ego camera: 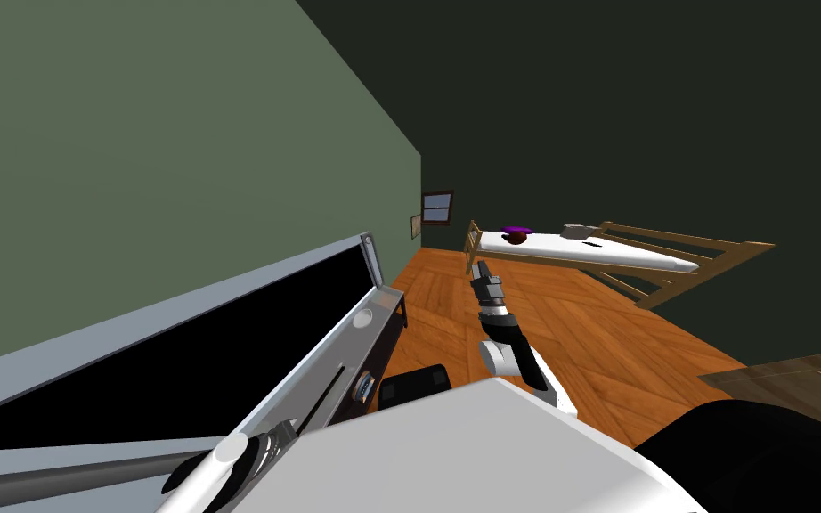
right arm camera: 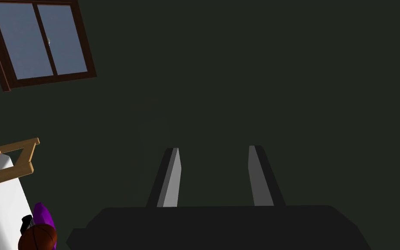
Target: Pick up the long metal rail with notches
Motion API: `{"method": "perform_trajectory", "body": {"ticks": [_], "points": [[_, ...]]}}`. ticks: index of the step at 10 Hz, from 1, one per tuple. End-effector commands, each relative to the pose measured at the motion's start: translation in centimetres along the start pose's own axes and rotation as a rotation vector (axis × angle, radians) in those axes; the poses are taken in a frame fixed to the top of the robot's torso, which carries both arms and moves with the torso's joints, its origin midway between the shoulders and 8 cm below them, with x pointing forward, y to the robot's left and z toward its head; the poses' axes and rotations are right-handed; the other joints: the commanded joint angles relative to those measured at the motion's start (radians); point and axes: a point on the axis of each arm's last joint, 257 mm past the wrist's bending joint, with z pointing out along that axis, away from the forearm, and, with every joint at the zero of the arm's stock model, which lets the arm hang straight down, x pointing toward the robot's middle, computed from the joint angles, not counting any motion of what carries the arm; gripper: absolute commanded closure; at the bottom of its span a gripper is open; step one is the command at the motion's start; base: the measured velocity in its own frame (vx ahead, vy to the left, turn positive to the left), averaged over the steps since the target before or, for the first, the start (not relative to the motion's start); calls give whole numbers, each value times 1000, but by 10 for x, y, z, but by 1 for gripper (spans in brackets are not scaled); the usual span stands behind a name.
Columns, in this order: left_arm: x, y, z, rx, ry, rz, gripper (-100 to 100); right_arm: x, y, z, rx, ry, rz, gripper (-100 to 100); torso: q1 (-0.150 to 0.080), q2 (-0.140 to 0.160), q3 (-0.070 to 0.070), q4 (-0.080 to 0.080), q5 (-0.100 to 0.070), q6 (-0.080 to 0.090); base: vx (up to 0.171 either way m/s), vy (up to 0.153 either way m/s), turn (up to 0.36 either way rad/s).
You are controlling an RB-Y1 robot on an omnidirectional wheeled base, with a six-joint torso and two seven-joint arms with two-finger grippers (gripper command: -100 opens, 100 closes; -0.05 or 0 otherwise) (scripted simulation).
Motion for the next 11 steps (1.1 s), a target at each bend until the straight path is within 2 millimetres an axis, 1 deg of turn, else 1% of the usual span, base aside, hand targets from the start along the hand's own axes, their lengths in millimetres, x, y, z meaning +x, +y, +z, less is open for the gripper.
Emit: {"method": "perform_trajectory", "body": {"ticks": [1, 5, 6, 7, 9, 10, 11], "points": [[0, 0, 0, 0, 0, 0, 100, 0, 0, 0, 0, 0, 0, 0, 0, 0, 0, 0, 0, 0, 0, 0, 0], [0, 0, 0, 1, 0, -1, 100, 0, 0, 0, 0, 0, 0, 0, -1, -2, -1, -1, 0, 0, 0, 0, 0], [0, 0, 0, 1, 0, -1, 0, 0, 0, 0, 0, 0, 0, 0, -1, -2, -1, -1, 0, 0, 0, 0, 0], [-3, -5, -9, -5, -1, 18, 100, 0, 0, 0, 0, 0, 0, 0, -1, -2, -1, -1, 0, 0, 34, -34, 146], [-6, -9, -20, -12, -2, 40, 100, 0, 0, 0, 0, 0, 0, 0, -5, -4, -3, -1, -1, -1, 59, -66, 165], [-6, -9, -17, -8, -2, 33, 100, 0, 0, 0, 0, 0, 0, 0, -6, -5, -3, -1, -1, 0, 25, -32, 27], [-7, -9, -17, -10, -3, 35, 0, 0, 0, 0, 0, 0, 0, 0, -4, -4, -2, -1, 0, 0, 4, -6, -4]]}}
